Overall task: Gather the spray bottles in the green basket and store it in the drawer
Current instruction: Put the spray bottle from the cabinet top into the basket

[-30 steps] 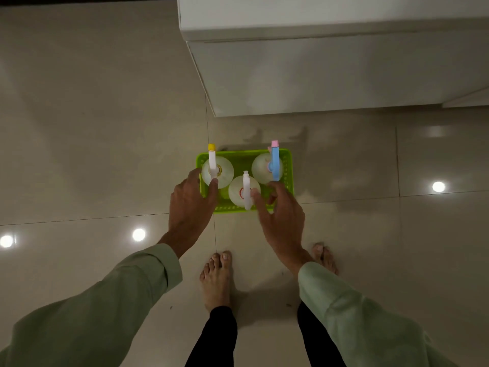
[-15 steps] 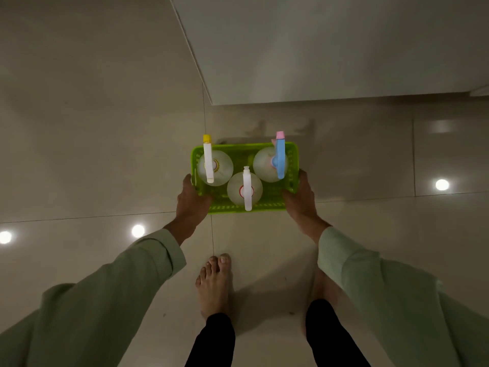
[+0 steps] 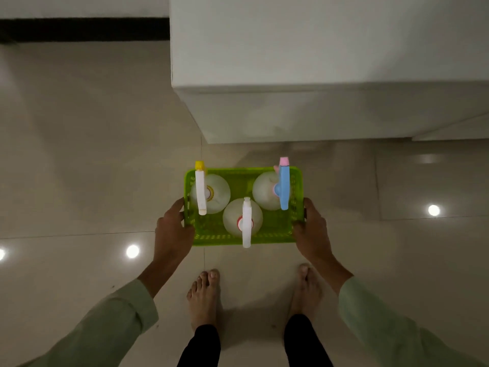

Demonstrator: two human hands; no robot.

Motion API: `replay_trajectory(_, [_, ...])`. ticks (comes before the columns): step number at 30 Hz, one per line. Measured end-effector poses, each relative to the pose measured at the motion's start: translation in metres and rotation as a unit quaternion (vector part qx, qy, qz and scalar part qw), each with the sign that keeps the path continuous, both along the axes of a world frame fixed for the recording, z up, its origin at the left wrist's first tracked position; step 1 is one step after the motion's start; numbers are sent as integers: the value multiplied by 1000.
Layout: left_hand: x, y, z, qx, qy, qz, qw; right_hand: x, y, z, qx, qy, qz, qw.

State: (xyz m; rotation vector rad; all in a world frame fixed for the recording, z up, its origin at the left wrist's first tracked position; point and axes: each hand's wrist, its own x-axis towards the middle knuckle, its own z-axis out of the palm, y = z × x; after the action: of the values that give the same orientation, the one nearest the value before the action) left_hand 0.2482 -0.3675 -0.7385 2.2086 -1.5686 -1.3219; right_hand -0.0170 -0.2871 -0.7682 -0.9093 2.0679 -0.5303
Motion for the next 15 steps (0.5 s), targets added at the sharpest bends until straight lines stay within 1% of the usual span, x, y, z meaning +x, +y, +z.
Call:
replay_trajectory(3, [-9, -3, 67, -6, 15, -15, 1000, -22, 4, 69, -17, -18, 4, 1000])
replay_trajectory(8, [-34, -16, 169, -2, 57, -8, 998, -64, -6, 176, -51, -29, 19, 998])
replay_trajectory(12, [-52, -39, 229, -8, 103, 19, 994, -95, -37, 244, -88, -20, 30, 995])
replay_trajectory(15, [-70, -64, 259, -17, 126, 29, 991, -117, -68, 275, -101, -22, 28, 994])
